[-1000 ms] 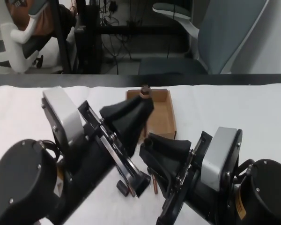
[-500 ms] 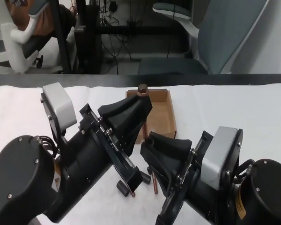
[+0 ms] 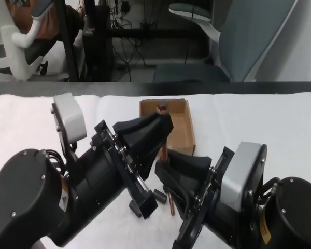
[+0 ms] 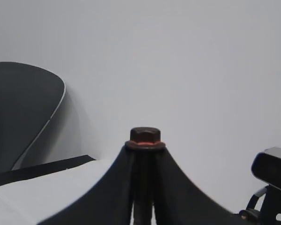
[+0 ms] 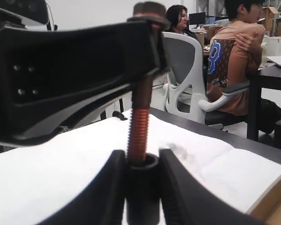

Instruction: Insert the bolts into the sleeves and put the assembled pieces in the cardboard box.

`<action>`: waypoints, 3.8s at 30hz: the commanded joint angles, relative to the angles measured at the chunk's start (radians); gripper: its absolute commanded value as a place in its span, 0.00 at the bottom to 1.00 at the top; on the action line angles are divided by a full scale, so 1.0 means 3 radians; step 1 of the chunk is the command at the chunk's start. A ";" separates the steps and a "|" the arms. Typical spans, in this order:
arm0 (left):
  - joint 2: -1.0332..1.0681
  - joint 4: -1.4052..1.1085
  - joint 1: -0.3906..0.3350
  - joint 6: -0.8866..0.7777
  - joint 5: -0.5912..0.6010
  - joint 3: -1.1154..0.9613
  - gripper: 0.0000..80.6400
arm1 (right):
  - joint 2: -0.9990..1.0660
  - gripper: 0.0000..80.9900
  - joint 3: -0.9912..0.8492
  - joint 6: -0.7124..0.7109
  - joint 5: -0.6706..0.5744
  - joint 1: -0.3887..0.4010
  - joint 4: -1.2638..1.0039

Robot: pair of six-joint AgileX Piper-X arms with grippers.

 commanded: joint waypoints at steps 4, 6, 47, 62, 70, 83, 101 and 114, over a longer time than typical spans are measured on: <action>-0.0021 0.0099 0.0008 0.0048 0.0102 0.0001 0.02 | -0.0001 0.01 -0.0036 -0.0005 0.0030 -0.0004 -0.0093; -0.0021 0.0139 0.0008 0.0125 0.0102 0.0001 0.02 | -0.0001 0.01 -0.0036 -0.0005 0.0030 -0.0004 -0.0093; 0.0203 0.3856 0.0007 0.0927 0.0025 -0.1294 0.87 | 0.0308 0.01 -0.1765 -0.0287 0.0040 -0.1540 0.3310; 0.1292 0.5169 -0.0191 0.1596 0.0124 -0.2259 0.87 | 0.1947 0.01 -0.3626 -0.0250 -0.1098 -0.1838 0.4321; 0.1625 0.5167 -0.0337 0.1619 -0.0065 -0.2309 0.87 | 0.2410 0.01 -0.3756 -0.0239 -0.1091 -0.1831 0.4456; 0.2131 0.5927 -0.0356 0.1916 -0.0536 -0.3105 0.87 | 0.2195 0.86 -0.3762 -0.0081 -0.1050 -0.1839 0.4704; 0.2384 0.6045 -0.0548 0.1666 -0.0675 -0.3105 0.87 | 0.1412 0.86 -0.3669 0.0001 0.0095 -0.1839 0.6786; 0.2395 0.6110 -0.0577 0.1564 -0.0940 -0.3105 0.02 | 0.1412 0.86 -0.2673 0.0325 -0.0161 -0.1830 0.6356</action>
